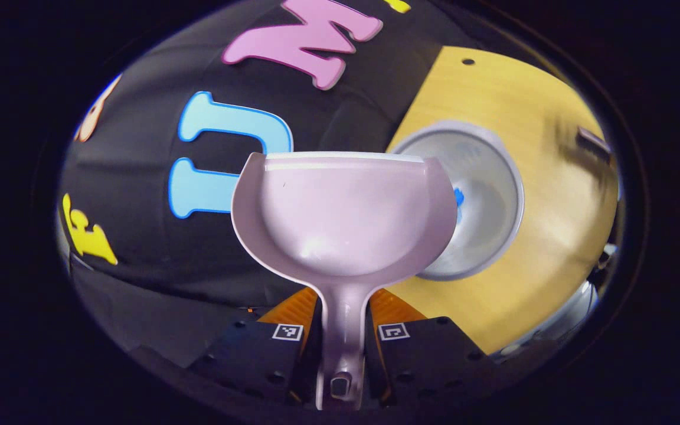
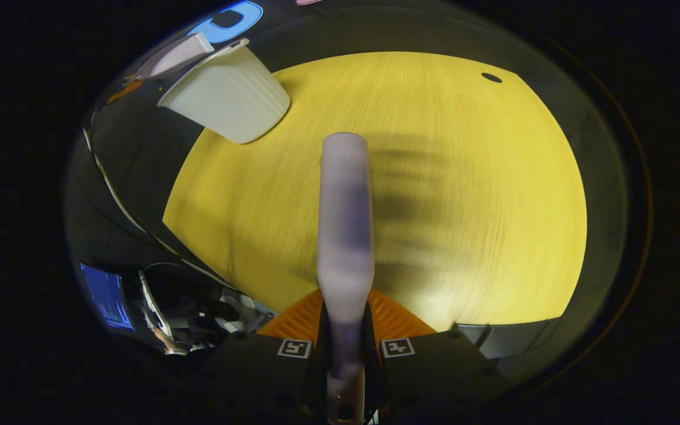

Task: Pick up the small broom and dustpan from the desktop, sweep the trash into the dustpan with the broom, and then empty the trash into the garbage bin.

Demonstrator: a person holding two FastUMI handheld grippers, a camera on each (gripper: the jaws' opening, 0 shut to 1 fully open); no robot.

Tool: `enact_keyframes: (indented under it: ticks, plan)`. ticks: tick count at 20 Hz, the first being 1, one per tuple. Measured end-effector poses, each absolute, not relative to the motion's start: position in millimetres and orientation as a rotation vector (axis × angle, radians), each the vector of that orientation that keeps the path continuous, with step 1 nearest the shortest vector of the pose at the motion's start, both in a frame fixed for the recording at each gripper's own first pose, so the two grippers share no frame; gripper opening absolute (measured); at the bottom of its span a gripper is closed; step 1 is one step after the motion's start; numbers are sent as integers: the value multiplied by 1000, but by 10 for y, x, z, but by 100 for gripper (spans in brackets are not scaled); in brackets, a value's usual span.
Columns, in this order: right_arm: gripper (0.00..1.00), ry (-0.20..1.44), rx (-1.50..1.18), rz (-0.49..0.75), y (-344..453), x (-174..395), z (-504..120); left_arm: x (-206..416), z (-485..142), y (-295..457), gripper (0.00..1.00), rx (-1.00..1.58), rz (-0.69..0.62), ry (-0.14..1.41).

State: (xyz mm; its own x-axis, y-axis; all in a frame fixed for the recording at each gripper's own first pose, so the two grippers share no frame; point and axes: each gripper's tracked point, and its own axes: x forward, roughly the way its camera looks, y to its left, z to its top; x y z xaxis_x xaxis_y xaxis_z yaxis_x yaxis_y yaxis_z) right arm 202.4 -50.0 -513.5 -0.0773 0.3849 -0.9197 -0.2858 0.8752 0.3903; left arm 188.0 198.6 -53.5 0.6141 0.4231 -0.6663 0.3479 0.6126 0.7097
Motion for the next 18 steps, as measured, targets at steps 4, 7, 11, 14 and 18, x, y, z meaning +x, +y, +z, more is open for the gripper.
enact_keyframes:
  ticks: [4,7,11,14,18]
  plan:
    - [29,1480,106,482,-523,2390,-4947,1889,-511,1344,30,615,-5,732]
    - [29,1433,70,423,-616,2594,-4821,1572,-702,596,30,419,-119,678]
    - [29,1404,43,306,-695,2710,-4889,1221,-1263,-394,30,173,-226,710]
    - [29,1419,-13,272,-726,2684,-5017,964,-1807,-874,30,95,-259,792]
    - [29,1432,-25,194,-802,2579,-5254,763,-2395,-1232,30,4,-273,895]
